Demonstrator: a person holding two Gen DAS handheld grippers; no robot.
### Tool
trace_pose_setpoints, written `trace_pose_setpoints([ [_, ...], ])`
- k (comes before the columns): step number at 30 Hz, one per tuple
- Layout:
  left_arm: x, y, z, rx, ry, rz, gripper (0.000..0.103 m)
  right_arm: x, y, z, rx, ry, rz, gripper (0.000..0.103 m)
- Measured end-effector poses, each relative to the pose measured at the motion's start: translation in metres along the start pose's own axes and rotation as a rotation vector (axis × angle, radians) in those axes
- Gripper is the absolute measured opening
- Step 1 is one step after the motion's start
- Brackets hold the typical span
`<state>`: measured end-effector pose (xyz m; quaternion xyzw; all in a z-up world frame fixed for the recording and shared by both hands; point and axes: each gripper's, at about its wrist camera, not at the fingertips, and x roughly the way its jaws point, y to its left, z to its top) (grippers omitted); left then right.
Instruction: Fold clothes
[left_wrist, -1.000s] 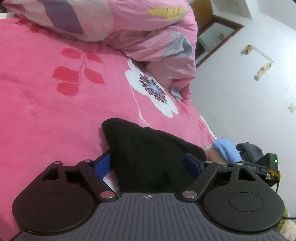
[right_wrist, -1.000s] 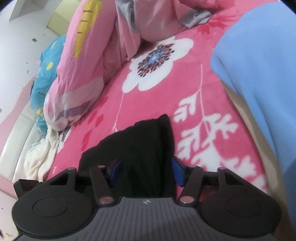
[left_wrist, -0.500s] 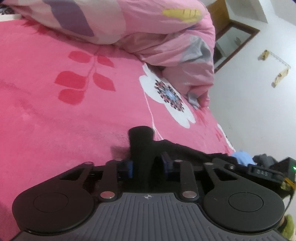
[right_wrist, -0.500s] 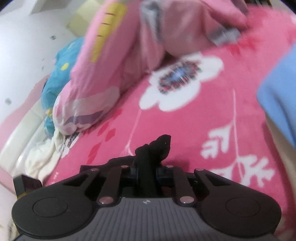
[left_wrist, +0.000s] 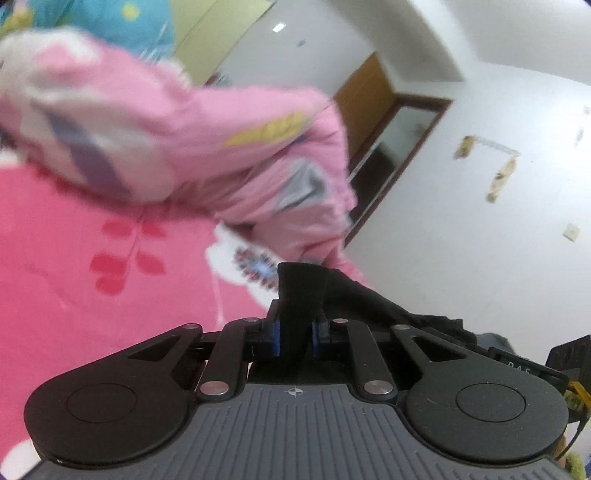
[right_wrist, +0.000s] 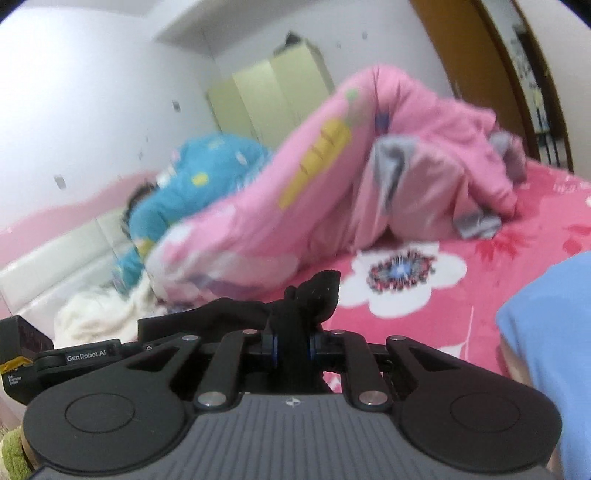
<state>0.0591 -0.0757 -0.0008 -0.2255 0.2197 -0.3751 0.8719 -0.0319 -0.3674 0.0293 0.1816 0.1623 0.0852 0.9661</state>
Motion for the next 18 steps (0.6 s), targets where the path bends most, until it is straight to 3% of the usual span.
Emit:
trace_pose_setpoints([
  [8, -0.05, -0.068, -0.001, 0.106, -0.096, -0.099, 0.011, -0.085, 0.026, -0.004, -0.044, -0.159, -0.031, 0.015],
  [18, -0.059, -0.152, 0.002, 0.194, -0.122, -0.242, 0.009, -0.184, 0.024, 0.013, -0.117, -0.395, -0.076, 0.015],
])
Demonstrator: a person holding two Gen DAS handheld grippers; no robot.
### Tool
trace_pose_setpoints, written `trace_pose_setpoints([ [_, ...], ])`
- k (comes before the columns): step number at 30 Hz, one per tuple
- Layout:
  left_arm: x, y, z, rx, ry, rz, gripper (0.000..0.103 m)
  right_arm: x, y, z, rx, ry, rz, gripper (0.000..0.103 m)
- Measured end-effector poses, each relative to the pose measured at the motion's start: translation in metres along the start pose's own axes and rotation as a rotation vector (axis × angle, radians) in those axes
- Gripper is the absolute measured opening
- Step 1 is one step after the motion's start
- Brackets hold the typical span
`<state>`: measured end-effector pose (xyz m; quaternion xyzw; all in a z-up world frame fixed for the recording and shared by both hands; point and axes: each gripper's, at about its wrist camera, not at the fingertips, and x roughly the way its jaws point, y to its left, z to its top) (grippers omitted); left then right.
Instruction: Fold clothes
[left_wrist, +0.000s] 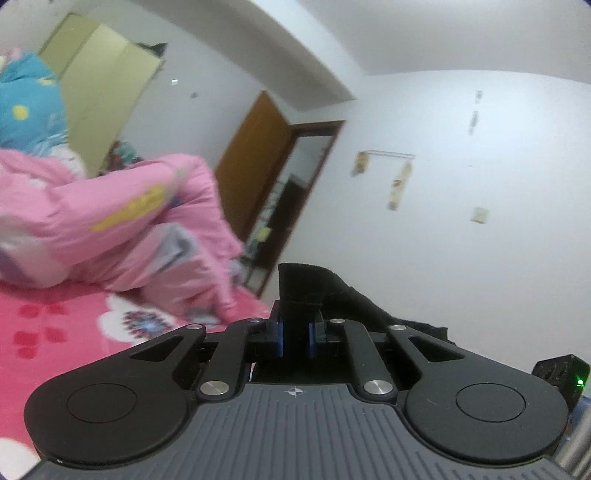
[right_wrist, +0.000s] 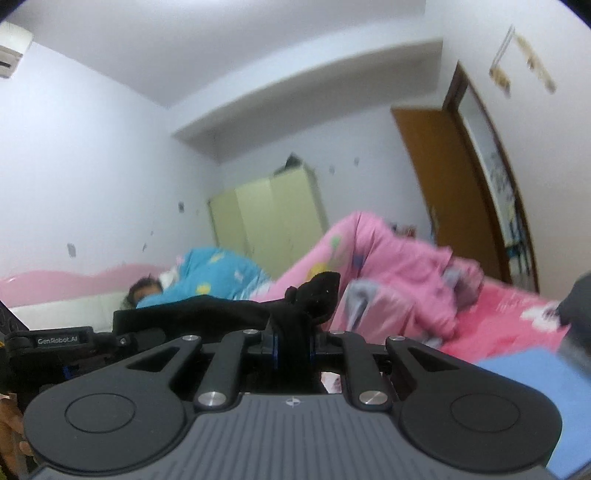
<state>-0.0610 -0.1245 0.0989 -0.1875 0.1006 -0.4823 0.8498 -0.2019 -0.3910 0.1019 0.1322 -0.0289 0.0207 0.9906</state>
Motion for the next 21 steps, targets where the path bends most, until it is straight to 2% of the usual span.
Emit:
trace_pose_setpoints([
  [9, 0.064, -0.062, 0.009, 0.032, -0.006, -0.193, 0.009, -0.04, -0.049, 0.075, -0.125, -0.11, -0.103, 0.015],
  [16, 0.12, -0.08, -0.001, 0.018, 0.029, -0.254, 0.009, -0.037, -0.09, 0.105, -0.193, -0.076, -0.2, 0.015],
  [21, 0.145, -0.087, -0.013, 0.004, 0.067, -0.274, 0.009, -0.029, -0.113, 0.108, -0.206, -0.052, -0.245, 0.015],
])
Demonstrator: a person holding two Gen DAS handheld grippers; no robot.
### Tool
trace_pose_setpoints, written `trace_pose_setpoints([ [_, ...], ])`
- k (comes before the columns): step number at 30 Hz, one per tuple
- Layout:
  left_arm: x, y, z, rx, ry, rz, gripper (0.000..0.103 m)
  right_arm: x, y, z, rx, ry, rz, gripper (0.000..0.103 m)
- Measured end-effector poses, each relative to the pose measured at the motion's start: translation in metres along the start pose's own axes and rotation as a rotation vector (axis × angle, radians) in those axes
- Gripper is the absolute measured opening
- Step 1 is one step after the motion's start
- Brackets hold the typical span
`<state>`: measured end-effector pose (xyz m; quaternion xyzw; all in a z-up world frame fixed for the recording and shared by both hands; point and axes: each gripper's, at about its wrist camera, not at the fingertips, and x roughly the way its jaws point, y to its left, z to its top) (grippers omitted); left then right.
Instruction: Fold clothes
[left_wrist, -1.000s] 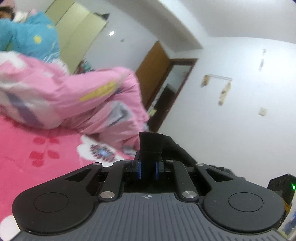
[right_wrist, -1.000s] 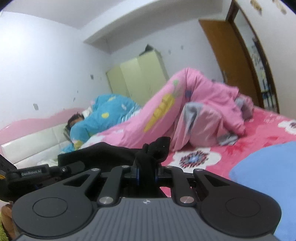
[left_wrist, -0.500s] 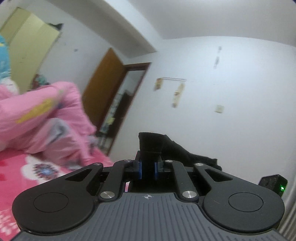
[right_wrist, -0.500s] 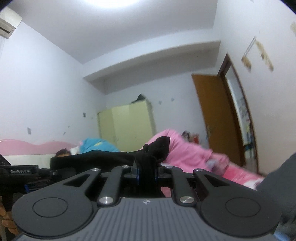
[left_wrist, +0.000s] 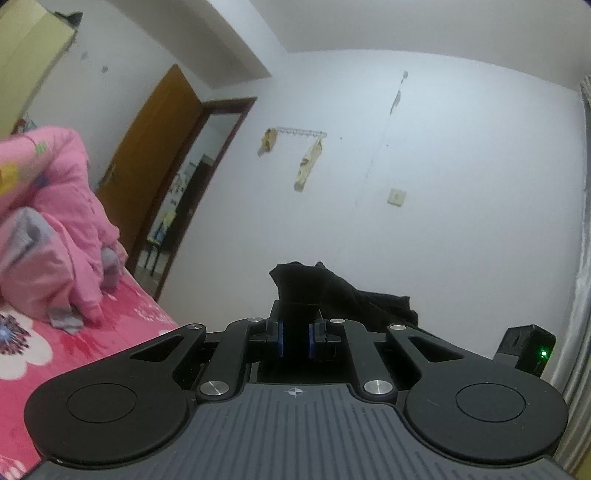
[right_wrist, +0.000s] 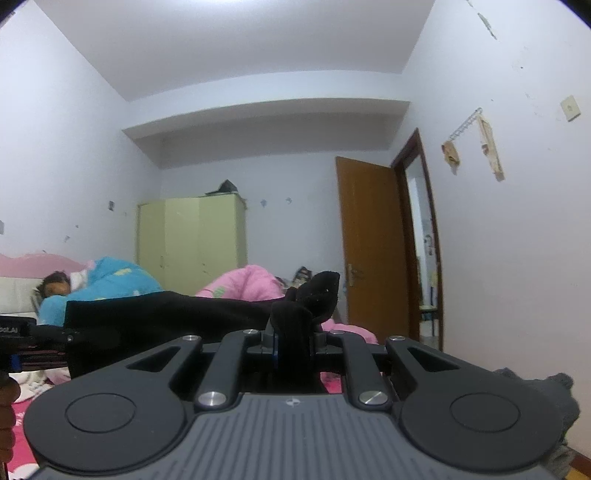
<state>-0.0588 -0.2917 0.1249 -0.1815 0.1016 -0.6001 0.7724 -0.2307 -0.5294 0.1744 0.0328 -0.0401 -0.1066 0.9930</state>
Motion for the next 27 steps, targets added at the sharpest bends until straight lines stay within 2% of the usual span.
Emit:
trace_pose_setpoints([
  [15, 0.03, -0.005, -0.012, 0.049, 0.034, 0.039, 0.009, 0.015, -0.034, -0.017, 0.003, 0.041, -0.033, 0.015],
  [27, 0.048, 0.022, -0.017, 0.02, 0.073, 0.109, 0.009, 0.053, -0.048, -0.036, 0.017, 0.106, -0.02, 0.015],
])
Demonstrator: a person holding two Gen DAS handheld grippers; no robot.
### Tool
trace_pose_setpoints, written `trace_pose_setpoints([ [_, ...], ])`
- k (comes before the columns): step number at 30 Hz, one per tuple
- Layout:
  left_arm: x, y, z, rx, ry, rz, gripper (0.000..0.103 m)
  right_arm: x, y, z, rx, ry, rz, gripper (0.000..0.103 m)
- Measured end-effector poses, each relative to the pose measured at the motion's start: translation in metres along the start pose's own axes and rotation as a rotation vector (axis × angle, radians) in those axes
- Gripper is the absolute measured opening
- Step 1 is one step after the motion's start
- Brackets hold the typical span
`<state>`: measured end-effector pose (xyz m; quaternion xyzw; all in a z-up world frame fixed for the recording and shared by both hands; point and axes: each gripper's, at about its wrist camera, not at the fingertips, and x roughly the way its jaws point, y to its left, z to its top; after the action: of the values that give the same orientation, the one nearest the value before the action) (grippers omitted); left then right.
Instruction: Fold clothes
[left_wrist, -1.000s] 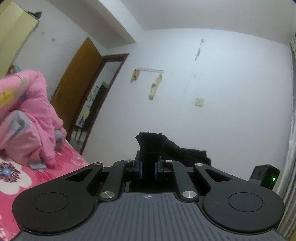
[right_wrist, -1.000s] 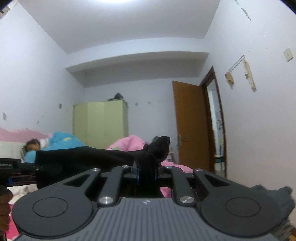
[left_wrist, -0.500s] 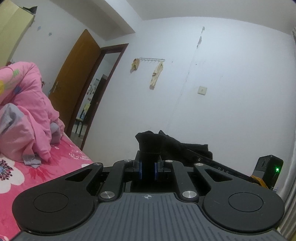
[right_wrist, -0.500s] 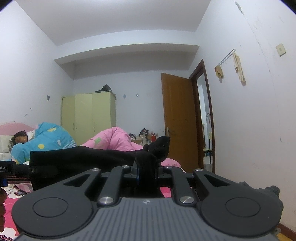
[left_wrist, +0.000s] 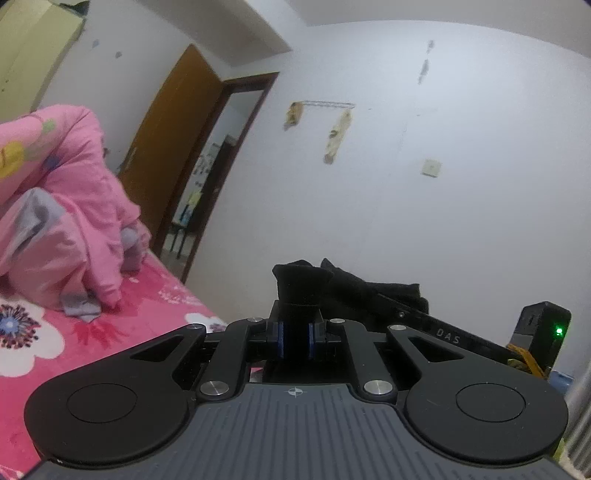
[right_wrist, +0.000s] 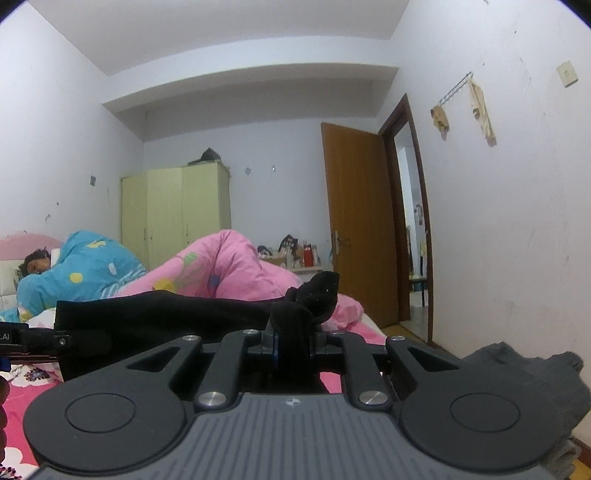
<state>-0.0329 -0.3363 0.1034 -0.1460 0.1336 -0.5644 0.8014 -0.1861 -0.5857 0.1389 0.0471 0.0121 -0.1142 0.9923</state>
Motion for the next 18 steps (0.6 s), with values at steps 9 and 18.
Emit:
trace_pose_setpoints([
  [9, 0.029, 0.043, -0.006, -0.061, 0.056, 0.08, 0.009, 0.06, -0.008, -0.017, -0.022, 0.109, 0.032, 0.015],
  [18, 0.063, 0.103, -0.031, -0.16, 0.169, 0.186, 0.009, 0.145, -0.014, -0.058, -0.025, 0.32, 0.092, 0.015],
])
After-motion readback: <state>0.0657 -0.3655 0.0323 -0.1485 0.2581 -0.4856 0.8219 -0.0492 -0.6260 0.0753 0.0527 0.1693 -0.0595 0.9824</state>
